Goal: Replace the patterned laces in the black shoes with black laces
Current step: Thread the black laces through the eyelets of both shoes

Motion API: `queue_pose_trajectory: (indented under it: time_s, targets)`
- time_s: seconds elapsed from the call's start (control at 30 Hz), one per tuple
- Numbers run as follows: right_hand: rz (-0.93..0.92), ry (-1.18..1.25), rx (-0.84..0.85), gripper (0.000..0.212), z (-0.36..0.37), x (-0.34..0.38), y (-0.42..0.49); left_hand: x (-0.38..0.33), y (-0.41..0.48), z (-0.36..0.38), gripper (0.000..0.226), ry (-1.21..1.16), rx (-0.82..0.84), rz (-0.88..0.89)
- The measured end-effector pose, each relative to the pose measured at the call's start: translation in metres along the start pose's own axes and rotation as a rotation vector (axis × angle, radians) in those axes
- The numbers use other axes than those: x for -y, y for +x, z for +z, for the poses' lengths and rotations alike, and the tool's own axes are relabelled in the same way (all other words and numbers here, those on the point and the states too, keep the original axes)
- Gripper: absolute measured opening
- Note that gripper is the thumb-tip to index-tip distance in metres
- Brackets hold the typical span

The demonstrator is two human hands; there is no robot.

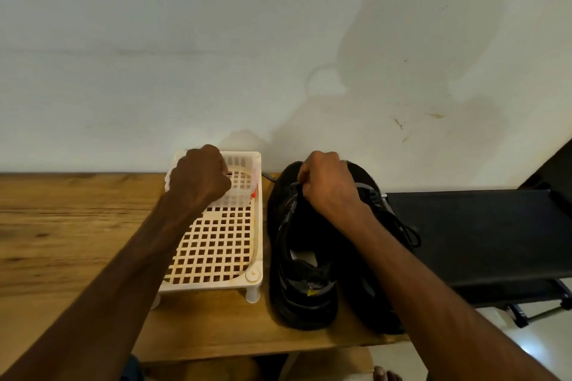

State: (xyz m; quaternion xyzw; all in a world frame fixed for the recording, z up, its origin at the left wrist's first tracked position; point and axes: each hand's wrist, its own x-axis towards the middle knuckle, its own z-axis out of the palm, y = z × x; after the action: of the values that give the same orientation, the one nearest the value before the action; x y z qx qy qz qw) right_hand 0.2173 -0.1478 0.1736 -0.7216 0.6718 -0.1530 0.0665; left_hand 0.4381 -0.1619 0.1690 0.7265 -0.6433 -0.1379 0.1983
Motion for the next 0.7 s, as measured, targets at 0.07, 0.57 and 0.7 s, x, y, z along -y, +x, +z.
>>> queue_pose_trajectory:
  time_s: [0.07, 0.57, 0.7]
  targets:
    - [-0.007, -0.007, -0.016, 0.026, -0.001, 0.002, 0.003, 0.007, 0.009, -0.003, 0.040, 0.010, 0.040, -0.093]
    - [-0.078, 0.221, -0.082, 0.020, -0.021, -0.004, -0.026, 0.008, 0.018, -0.002, 0.045, -0.001, 0.074, -0.065]
    - [-0.100, 0.408, -0.168, 0.015, -0.039, -0.005, -0.043, -0.008, -0.003, -0.020, 0.018, -0.127, -0.130, 0.219]
